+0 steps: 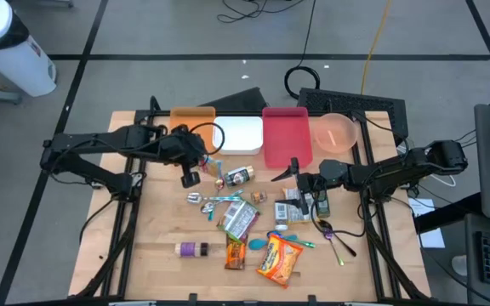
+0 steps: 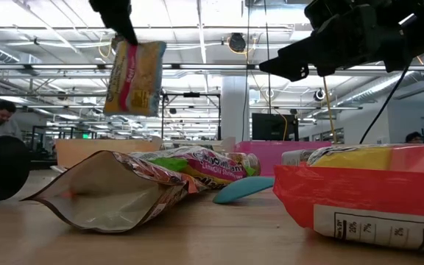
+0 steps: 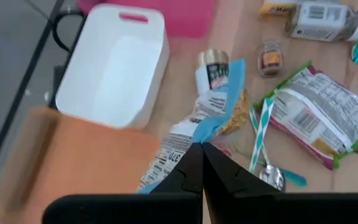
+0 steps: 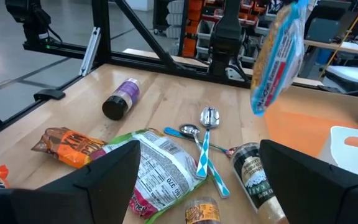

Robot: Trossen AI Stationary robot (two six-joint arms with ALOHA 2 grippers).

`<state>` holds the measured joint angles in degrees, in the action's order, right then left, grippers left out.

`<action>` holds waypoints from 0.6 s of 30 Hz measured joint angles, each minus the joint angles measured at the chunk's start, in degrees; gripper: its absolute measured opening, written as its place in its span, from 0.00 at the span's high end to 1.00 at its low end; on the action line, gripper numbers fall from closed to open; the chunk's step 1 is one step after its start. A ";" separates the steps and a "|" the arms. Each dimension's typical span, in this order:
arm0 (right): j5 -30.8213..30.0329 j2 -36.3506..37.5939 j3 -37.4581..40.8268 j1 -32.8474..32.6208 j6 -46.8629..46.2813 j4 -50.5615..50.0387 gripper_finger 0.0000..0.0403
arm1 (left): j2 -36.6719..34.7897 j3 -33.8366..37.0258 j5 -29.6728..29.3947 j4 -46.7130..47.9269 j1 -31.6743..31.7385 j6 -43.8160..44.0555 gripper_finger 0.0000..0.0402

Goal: Pick & Place Food Item
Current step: Put the blue noodle pack into the orange bin

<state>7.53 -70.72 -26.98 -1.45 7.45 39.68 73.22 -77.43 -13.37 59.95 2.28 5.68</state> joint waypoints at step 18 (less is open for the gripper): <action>-0.01 -0.02 0.00 0.01 -0.75 0.35 0.21 | 7.32 -6.46 -10.15 0.14 2.67 -8.85 1.00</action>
<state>7.52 -70.74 -26.98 -1.45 6.70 40.03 80.54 -83.90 -23.51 60.09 4.95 -3.16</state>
